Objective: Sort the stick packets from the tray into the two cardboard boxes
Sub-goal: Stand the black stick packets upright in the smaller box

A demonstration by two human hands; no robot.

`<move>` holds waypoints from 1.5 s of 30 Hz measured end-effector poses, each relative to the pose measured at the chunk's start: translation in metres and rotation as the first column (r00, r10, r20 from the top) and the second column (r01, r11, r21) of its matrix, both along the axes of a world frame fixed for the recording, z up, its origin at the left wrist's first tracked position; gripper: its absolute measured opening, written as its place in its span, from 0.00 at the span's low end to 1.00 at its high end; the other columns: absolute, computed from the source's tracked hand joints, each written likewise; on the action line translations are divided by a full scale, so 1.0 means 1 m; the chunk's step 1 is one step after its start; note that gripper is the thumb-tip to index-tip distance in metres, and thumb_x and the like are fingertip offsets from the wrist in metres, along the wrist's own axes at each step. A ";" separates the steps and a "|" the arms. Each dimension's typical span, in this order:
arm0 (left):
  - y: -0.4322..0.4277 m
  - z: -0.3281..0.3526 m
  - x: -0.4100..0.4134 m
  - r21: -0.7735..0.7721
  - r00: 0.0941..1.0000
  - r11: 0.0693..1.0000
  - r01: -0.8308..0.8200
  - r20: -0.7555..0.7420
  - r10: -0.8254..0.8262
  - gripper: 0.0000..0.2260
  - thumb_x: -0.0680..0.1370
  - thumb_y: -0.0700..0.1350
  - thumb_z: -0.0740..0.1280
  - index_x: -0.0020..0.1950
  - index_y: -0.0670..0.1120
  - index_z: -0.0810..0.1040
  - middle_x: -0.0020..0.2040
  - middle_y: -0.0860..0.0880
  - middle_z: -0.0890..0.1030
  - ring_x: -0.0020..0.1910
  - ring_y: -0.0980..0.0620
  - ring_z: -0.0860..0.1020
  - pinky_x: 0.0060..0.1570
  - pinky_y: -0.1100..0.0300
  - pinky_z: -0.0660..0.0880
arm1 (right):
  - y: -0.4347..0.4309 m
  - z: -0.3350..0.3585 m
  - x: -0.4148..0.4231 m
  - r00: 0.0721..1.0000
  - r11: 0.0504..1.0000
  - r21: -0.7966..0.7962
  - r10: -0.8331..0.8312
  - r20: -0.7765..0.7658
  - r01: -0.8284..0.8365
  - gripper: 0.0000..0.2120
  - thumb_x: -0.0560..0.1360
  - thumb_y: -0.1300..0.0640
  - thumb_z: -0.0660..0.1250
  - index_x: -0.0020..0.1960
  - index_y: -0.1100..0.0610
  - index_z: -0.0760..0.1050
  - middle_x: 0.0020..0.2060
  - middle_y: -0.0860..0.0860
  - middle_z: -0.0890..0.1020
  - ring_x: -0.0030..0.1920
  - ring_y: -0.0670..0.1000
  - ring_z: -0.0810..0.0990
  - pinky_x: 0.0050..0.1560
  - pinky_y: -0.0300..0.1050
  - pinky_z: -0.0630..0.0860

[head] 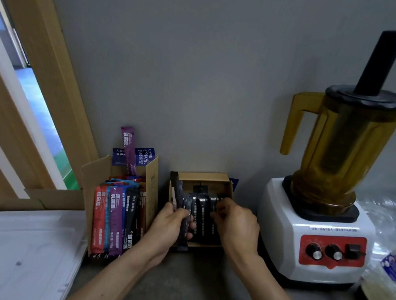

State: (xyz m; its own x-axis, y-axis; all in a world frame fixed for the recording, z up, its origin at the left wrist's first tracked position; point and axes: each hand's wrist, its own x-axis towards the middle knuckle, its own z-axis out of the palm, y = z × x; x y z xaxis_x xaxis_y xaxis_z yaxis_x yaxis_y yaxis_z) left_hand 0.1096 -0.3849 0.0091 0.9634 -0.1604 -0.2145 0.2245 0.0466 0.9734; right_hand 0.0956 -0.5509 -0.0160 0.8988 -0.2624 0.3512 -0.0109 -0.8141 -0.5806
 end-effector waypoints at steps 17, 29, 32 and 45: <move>-0.009 0.022 0.002 0.012 0.999 1.000 0.024 0.040 -0.024 0.07 0.85 0.44 0.63 0.54 0.41 0.77 0.55 0.38 0.83 0.55 0.41 0.82 0.57 0.48 0.77 | 0.025 -0.009 -0.040 0.976 0.818 0.548 0.218 -0.011 -0.177 0.09 0.74 0.52 0.77 0.45 0.51 0.76 0.39 0.51 0.85 0.39 0.48 0.84 0.42 0.53 0.82; 0.002 0.026 0.015 -0.027 0.957 0.984 -0.174 0.233 0.175 0.18 0.81 0.41 0.70 0.36 0.49 0.65 0.33 0.55 0.80 0.35 0.59 0.79 0.40 0.60 0.77 | 0.018 -0.007 -0.042 0.858 0.244 0.948 0.511 0.052 -0.203 0.09 0.84 0.59 0.63 0.62 0.62 0.70 0.54 0.58 0.87 0.52 0.55 0.86 0.39 0.42 0.74; 0.000 0.026 0.016 -0.010 0.948 0.984 -0.178 0.265 0.175 0.16 0.80 0.40 0.71 0.38 0.46 0.66 0.33 0.53 0.81 0.38 0.57 0.83 0.35 0.66 0.77 | 0.017 -0.007 -0.044 0.885 0.328 0.927 0.465 0.009 -0.181 0.06 0.80 0.59 0.69 0.55 0.60 0.77 0.51 0.57 0.88 0.50 0.53 0.86 0.40 0.42 0.76; 0.000 0.026 0.008 0.237 0.930 0.955 -0.180 0.357 0.087 0.12 0.82 0.46 0.68 0.39 0.53 0.82 0.44 0.48 0.86 0.50 0.50 0.85 0.53 0.44 0.83 | 0.002 -0.004 -0.036 0.987 0.125 0.982 0.097 0.132 -0.143 0.10 0.79 0.66 0.69 0.59 0.61 0.76 0.51 0.58 0.85 0.46 0.55 0.86 0.36 0.42 0.82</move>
